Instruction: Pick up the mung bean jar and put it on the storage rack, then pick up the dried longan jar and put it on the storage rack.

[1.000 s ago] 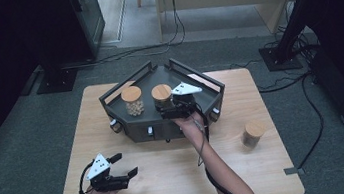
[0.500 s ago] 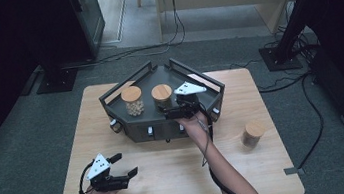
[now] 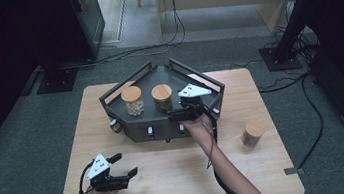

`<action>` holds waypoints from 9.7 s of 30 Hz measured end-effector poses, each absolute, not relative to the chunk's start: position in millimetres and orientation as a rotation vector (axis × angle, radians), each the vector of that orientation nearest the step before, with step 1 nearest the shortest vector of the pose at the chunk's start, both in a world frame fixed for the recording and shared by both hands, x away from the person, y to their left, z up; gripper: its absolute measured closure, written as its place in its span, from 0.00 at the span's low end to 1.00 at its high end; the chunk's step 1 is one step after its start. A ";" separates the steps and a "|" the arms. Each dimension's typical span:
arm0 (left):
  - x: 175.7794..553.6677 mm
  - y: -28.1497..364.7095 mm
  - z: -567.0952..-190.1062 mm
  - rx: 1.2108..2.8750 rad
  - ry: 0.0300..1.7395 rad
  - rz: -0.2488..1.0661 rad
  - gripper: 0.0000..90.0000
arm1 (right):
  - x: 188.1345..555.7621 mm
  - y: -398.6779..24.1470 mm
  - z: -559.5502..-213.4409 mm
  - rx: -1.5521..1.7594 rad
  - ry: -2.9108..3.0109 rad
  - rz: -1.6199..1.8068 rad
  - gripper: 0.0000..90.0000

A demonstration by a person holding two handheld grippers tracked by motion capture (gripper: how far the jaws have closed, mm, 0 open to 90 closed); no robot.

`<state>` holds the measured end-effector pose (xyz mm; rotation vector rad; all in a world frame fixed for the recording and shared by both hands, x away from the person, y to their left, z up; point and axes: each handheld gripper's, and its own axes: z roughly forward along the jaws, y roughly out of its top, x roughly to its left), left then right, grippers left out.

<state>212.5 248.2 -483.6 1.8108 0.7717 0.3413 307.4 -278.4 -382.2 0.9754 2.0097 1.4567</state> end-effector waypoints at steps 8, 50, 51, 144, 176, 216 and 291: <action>212.3 248.1 -483.6 1.811 0.772 0.343 0.13 | 299.3 -287.4 -384.4 0.961 1.993 1.465 0.11; 212.2 247.2 -484.5 1.810 0.773 0.345 0.13 | 255.6 -330.1 -396.4 0.893 1.979 1.456 0.11; 212.3 247.0 -484.7 1.809 0.773 0.344 0.13 | 254.1 -330.9 -397.1 0.890 1.975 1.455 0.11; 211.8 244.8 -485.1 1.817 0.775 0.349 0.13 | 164.4 -462.7 -452.7 1.215 1.770 1.201 0.11; 210.5 245.7 -484.8 1.813 0.779 0.353 0.13 | 161.6 -469.5 -469.9 1.301 1.768 1.174 0.11; 210.6 246.4 -485.0 1.809 0.779 0.354 0.13 | 174.7 -463.9 -476.9 1.347 1.824 1.095 0.11; 211.5 246.1 -485.5 1.811 0.783 0.349 0.13 | 174.2 -448.0 -466.5 1.315 1.841 1.146 0.29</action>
